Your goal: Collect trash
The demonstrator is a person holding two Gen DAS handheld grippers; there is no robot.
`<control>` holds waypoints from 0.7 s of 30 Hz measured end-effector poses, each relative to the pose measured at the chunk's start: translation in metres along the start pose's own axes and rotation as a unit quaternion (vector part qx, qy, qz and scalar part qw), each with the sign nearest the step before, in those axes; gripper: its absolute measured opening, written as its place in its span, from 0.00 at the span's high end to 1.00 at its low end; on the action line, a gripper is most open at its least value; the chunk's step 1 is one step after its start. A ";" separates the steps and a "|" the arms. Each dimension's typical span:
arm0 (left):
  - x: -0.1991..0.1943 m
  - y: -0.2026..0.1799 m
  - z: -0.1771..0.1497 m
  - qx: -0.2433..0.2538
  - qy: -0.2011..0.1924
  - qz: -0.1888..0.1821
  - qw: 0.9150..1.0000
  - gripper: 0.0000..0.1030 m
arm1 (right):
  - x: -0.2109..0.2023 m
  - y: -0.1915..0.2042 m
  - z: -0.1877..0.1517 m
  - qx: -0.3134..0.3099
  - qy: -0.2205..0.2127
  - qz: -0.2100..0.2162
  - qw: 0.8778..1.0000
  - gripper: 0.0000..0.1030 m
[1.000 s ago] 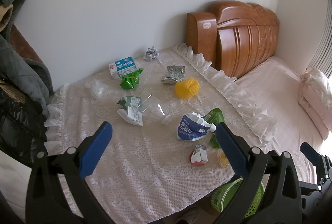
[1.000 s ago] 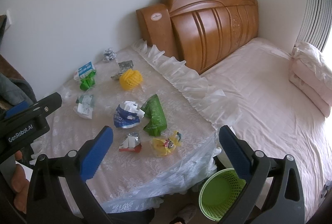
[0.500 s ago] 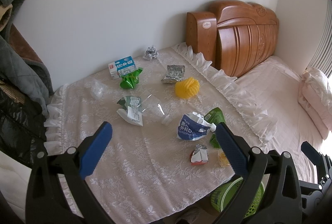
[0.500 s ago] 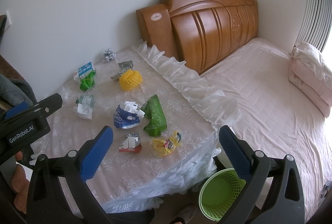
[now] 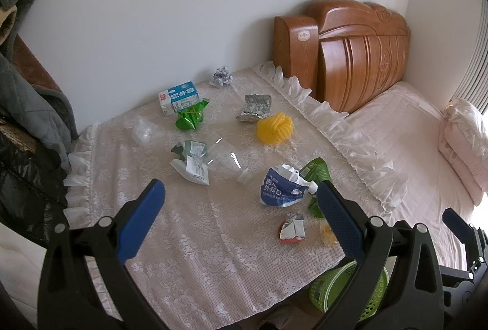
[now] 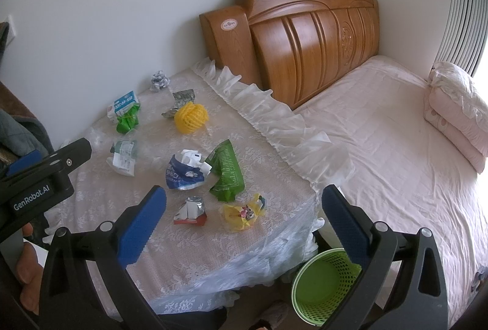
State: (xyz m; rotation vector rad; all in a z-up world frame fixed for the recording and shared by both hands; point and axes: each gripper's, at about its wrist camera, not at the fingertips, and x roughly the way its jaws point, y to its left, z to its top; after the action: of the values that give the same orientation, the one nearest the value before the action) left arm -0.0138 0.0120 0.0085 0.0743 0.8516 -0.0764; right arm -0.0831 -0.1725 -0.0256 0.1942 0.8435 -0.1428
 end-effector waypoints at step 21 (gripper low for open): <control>0.005 -0.001 -0.003 0.000 0.002 0.000 1.000 0.07 | 0.001 0.000 0.000 0.000 0.001 -0.001 1.000 0.02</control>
State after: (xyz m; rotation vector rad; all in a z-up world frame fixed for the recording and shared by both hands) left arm -0.0128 0.0114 0.0024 0.0751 0.8560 -0.0763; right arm -0.0827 -0.1723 -0.0261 0.1937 0.8459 -0.1444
